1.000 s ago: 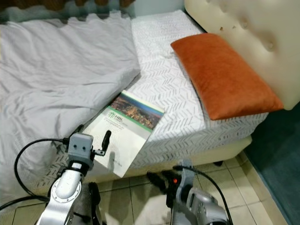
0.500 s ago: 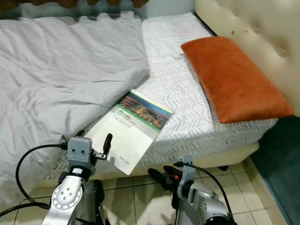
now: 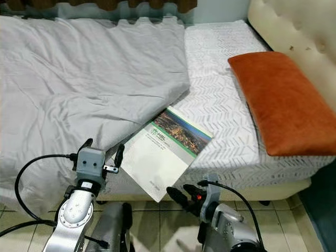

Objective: Clean up the room

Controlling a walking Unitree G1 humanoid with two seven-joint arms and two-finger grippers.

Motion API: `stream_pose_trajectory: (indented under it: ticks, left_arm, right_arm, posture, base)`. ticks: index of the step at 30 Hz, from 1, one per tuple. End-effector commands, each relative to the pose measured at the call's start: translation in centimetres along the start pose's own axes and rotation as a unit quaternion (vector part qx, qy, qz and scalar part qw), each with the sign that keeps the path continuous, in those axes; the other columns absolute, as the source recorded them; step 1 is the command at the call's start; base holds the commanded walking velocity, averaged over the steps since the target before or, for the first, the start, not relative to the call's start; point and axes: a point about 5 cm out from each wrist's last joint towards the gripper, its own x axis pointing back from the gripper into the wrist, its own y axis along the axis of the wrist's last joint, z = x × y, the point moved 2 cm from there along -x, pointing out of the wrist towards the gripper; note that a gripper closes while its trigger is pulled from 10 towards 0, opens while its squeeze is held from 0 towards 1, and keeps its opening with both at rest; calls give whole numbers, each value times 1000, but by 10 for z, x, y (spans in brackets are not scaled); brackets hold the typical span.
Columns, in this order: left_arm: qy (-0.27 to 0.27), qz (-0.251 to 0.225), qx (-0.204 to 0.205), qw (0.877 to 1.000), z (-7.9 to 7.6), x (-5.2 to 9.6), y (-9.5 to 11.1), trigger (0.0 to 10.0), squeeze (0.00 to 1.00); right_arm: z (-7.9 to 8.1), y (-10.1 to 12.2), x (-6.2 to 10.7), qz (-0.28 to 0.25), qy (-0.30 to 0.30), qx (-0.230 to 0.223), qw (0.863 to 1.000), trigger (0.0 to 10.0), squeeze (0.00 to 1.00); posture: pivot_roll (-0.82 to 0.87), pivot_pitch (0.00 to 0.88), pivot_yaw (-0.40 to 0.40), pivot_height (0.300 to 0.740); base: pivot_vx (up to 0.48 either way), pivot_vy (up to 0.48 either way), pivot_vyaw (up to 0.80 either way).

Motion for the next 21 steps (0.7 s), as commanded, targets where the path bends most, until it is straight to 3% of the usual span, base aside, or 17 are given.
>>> stream_pose_trajectory:
  ticks: [1, 9, 13, 14, 15, 16, 21]
  left_arm:
    - [-3, 2, 2, 1000, -3, 0, -1, 10000, 0]
    - [-5, 5, 3, 1000, -5, 0, -2, 10000, 0]
    - [-8, 12, 6, 1000, -6, 0, -6, 10000, 0]
    - [-9, 15, 8, 1000, -6, 0, -7, 10000, 0]
    - [-9, 17, 10, 1000, -7, 0, -7, 10000, 0]
    - [-9, 17, 11, 1000, -7, 0, -8, 10000, 0]
    - [-11, 20, 12, 1000, -7, -1, -9, 10000, 0]
  right_arm:
    - [-2, 4, 5, -17, 2, -1, 1000, 10000, 0]
    - [-3, 7, 4, -20, -10, -17, 1000, 10000, 0]
    - [-8, 8, 9, -20, -21, -40, 999, 10000, 0]
    - [-10, 7, 11, -20, -23, -51, 998, 10000, 337]
    - [-12, 7, 12, -18, -26, -57, 998, 10000, 792]
    - [-13, 6, 13, -18, -27, -65, 997, 10000, 1000]
    - [-18, 2, 15, -11, -44, -60, 997, 10000, 1000]
  posture:
    - [17, 161, -31, 601]
    - [15, 165, -28, 614]
    - [10, 167, -27, 614]
    - [10, 167, -27, 614]
    - [10, 167, -27, 614]
    - [10, 167, -27, 614]
    - [12, 171, -25, 614]
  base:
    - [0, 0, 463]
    - [0, 0, 496]
    - [0, 0, 0]
    - [0, 0, 0]
    - [0, 0, 0]
    - [0, 0, 0]
    - [0, 0, 0]
